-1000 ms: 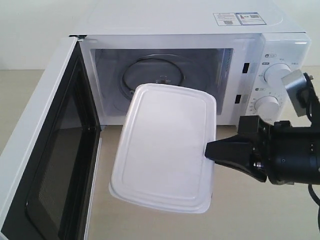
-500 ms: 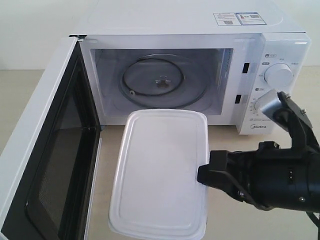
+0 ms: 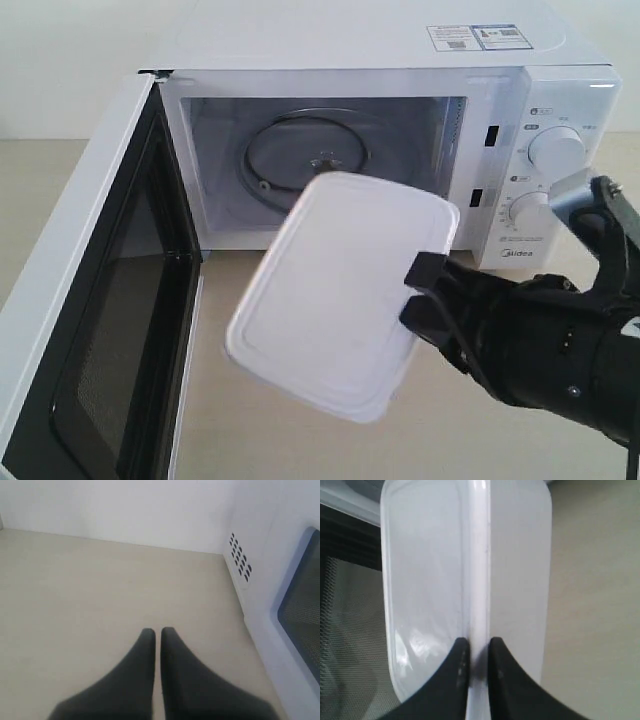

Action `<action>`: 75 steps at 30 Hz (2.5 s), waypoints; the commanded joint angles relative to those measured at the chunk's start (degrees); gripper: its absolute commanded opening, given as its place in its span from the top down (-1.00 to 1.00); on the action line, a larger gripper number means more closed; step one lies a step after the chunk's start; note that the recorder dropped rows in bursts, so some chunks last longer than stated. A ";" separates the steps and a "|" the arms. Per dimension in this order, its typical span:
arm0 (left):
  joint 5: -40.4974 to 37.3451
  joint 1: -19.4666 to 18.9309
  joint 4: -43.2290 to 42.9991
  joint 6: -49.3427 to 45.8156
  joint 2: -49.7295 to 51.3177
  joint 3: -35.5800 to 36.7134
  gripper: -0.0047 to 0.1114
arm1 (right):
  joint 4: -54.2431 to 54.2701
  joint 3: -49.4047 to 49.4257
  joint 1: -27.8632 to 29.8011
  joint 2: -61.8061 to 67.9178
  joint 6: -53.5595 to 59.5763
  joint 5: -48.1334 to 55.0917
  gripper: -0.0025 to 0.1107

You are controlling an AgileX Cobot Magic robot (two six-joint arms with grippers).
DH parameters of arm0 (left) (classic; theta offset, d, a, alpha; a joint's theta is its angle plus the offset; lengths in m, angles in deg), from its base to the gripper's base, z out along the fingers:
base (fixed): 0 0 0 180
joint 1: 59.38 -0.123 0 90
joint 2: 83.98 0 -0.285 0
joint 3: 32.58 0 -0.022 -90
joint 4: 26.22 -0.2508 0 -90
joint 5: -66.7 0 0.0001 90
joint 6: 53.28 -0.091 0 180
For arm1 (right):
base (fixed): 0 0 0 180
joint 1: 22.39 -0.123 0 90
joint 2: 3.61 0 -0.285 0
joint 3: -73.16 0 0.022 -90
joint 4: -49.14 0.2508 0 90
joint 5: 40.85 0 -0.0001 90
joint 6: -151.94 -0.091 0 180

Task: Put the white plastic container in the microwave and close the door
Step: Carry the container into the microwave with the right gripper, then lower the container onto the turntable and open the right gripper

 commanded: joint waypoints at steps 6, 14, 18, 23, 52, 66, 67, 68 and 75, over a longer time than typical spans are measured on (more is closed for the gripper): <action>0.23 -0.12 0.17 0.10 -0.15 0.20 0.84 | -25.89 4.37 -4.49 9.33 -40.03 -23.47 0.96; 0.23 -0.12 0.17 0.10 -0.15 0.20 0.84 | -19.77 -4.45 -2.43 24.59 -42.68 -25.07 0.96; 0.23 -0.12 0.17 0.10 -0.15 0.20 0.84 | -19.87 -7.79 -0.16 28.14 -47.24 -27.07 0.96; 0.23 -0.12 0.17 0.10 -0.15 0.20 0.84 | -20.12 -12.19 2.58 30.88 -49.61 -25.41 0.96; 0.23 -0.12 0.17 0.10 -0.15 0.20 0.84 | -28.49 -35.21 15.25 48.10 -54.47 -16.77 0.96; 0.23 -0.12 0.17 0.10 -0.15 0.20 0.84 | -32.68 -35.10 15.25 48.09 -53.16 -20.74 -0.08; 0.23 -0.12 0.17 0.10 -0.15 0.20 0.84 | -33.77 -34.55 15.25 47.66 -53.16 -20.36 -0.03; 0.23 -0.12 0.17 0.10 -0.15 0.20 0.84 | -34.85 -33.64 14.99 46.98 -53.00 -20.59 0.07; 0.23 -0.12 0.17 0.10 -0.15 0.20 0.84 | -38.90 -22.38 13.51 41.59 -47.22 -31.33 0.72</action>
